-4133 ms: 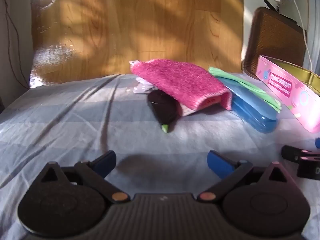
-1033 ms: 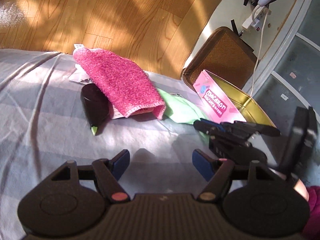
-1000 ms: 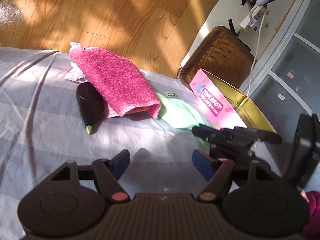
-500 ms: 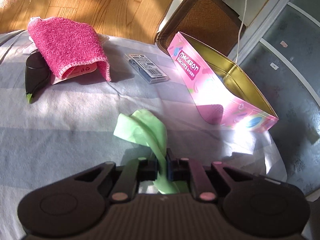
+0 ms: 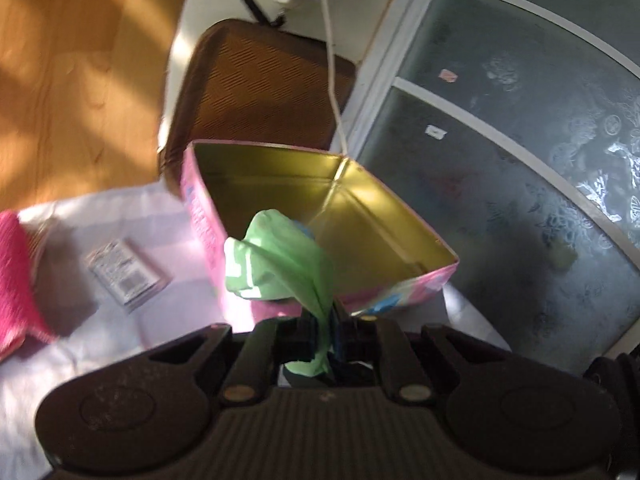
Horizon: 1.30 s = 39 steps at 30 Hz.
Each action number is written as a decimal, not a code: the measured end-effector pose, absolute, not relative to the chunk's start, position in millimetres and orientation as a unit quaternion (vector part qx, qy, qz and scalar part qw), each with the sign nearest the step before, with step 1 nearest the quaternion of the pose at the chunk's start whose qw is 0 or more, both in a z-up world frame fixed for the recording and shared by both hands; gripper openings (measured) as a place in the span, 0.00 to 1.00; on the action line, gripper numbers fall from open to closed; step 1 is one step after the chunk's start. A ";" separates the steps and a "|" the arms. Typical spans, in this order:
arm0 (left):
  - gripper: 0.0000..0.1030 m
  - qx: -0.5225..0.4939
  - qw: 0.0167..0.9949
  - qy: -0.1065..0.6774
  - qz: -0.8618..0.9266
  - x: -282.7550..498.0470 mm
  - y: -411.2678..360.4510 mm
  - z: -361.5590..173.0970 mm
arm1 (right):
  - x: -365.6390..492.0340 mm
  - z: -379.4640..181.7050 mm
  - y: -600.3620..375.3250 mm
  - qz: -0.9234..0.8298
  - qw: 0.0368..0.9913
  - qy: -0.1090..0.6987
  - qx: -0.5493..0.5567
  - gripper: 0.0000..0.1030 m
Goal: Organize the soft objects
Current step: 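Grasp the green cloth with the left gripper and drop it into the tin, then grasp the blister pack of refills with the left gripper and place it in the tin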
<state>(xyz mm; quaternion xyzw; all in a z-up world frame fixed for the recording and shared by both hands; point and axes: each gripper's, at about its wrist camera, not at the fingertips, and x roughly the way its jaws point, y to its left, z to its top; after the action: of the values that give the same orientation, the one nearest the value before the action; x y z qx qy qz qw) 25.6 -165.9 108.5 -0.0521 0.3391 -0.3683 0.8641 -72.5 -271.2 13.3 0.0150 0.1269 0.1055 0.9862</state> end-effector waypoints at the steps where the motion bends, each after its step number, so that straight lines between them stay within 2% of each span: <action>1: 0.07 -0.044 0.863 0.332 -0.378 32.5 -182.0 112.9 | -67.9 17.9 -283.0 0.088 0.989 0.120 0.021 0.12; 8: 0.08 -0.027 0.847 0.339 -0.410 83.6 -266.6 100.9 | -25.8 15.9 -339.1 -0.020 0.992 0.126 0.020 0.13; 10: 0.11 -0.023 0.845 0.350 -0.404 93.7 -280.3 89.4 | -16.5 7.0 -350.3 -0.041 0.989 0.144 0.013 0.17; 11: 0.11 -0.021 0.845 0.357 -0.398 97.5 -285.5 84.2 | -14.9 3.1 -354.4 -0.049 0.987 0.154 0.010 0.27; 12: 0.18 -0.015 0.846 0.366 -0.387 101.1 -290.5 78.3 | -12.2 0.4 -357.7 -0.058 0.985 0.163 0.009 0.37; 13: 0.26 -0.007 0.848 0.373 -0.376 103.1 -294.3 73.7 | -13.6 -0.6 -360.6 -0.066 0.985 0.156 0.012 0.42; 14: 0.44 0.004 0.850 0.379 -0.365 103.7 -297.0 69.3 | -16.7 -0.5 -362.2 -0.071 0.986 0.153 0.013 0.53; 15: 0.54 0.015 0.851 0.382 -0.360 103.6 -298.0 66.0 | -19.1 -0.4 -363.5 -0.072 0.986 0.149 0.012 0.58; 17: 0.61 0.032 0.853 0.382 -0.355 99.9 -297.1 63.3 | -24.7 0.8 -364.4 -0.072 0.988 0.139 0.011 0.61; 18: 0.67 0.039 0.852 0.381 -0.357 97.3 -295.0 63.5 | -28.7 1.5 -362.9 -0.069 0.989 0.133 0.010 0.62; 19: 0.69 0.044 0.853 0.378 -0.356 94.8 -293.2 65.0 | -31.5 1.8 -361.2 -0.066 0.989 0.130 0.008 0.62; 25: 0.73 0.026 0.857 0.362 -0.366 75.4 -260.6 83.8 | -50.1 1.4 -339.2 -0.066 0.991 0.115 -0.027 0.65; 31: 0.73 -0.027 0.871 0.332 -0.361 44.9 -179.4 94.9 | -71.7 10.8 -319.3 -0.016 0.995 0.094 -0.007 0.64; 34: 0.73 -0.033 0.891 0.313 -0.327 24.7 -128.9 89.8 | -73.4 13.9 -296.2 0.030 0.995 0.094 -0.009 0.58; 36: 0.73 -0.030 0.908 0.304 -0.286 10.6 -94.5 79.6 | -70.7 14.2 -275.6 0.069 0.992 0.100 -0.018 0.51; 39: 0.73 -0.044 0.920 0.314 -0.231 -4.7 -49.3 57.7 | -60.8 12.1 -240.4 0.125 0.984 0.119 -0.036 0.50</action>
<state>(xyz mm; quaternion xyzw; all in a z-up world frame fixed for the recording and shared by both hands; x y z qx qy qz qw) -4.7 -49.3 57.7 -0.0437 0.3138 -0.2307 0.9200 -60.8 -240.4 12.1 -0.0355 0.1187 0.1246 0.9844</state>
